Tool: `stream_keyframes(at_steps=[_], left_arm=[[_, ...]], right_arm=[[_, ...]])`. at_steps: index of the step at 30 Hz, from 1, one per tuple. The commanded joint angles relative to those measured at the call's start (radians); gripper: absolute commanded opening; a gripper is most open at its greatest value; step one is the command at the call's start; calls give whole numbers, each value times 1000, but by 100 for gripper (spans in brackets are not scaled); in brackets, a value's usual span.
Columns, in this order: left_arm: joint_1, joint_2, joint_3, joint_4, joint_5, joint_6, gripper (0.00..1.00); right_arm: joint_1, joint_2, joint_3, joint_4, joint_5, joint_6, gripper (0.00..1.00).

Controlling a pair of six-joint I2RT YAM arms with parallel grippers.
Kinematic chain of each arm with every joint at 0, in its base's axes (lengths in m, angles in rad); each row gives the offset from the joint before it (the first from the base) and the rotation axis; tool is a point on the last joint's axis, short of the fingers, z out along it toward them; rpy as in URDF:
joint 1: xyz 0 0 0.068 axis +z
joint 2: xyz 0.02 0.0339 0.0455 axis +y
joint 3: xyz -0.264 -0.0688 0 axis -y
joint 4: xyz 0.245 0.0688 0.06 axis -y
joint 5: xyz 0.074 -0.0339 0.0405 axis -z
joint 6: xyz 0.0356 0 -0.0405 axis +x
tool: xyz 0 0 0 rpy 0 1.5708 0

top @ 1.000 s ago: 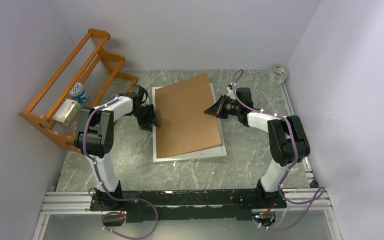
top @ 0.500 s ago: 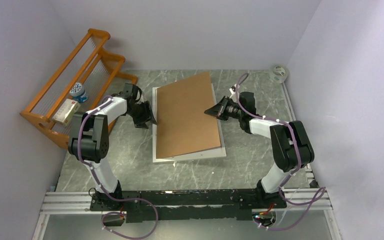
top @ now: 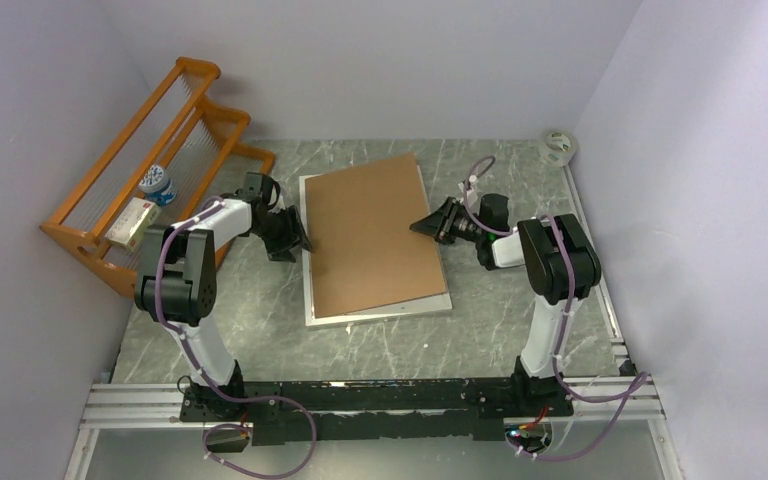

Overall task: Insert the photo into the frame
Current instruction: Place the photo frame item in the photo frame.

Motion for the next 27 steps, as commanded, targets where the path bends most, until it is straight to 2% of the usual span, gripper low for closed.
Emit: stream_keyframes(at_steps=[1,7,15,21,27], left_arm=[[5,-51,-6,23,24,-4,61],[5,-60,-5,13,12,4,61],[5,-49,3,13,19,2,62],[5,-42,12,4,19,8,62],[5,-31,10,6,16,7,62]], right_arm=[[-17,7,51,32,5,-167,33],[-17,-25,144,-268,88,-368,56],[-9,-84,132,-441,204,-486,77],[-9,-226,74,-564,395,-536,79],[1,-296,59,-702,436,-521,69]])
